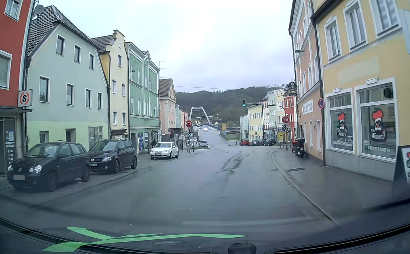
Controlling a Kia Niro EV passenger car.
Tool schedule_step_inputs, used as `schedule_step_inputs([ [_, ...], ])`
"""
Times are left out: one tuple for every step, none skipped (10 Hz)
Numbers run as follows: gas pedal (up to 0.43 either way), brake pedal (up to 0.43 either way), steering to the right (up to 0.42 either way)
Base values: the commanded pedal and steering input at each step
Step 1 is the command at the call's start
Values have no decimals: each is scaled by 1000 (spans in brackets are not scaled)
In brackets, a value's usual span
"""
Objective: Follow the waypoints while adhering to traffic rules and regulations
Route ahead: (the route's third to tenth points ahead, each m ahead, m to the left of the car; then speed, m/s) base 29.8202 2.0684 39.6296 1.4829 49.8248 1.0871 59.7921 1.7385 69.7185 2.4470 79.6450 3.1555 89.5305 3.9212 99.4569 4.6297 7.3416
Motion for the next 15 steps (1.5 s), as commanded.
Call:
schedule_step_inputs([
  [0, 122, 17],
  [0, 122, 26],
  [0, 122, 37],
  [0, 116, 41],
  [0, 55, 40],
  [0, 0, 38],
  [0, 0, 37],
  [0, 0, 39],
  [59, 0, 41],
  [138, 0, 42],
  [138, 0, 42],
  [138, 0, 42],
  [169, 0, 42],
  [209, 0, 43],
  [220, 0, 44],
])
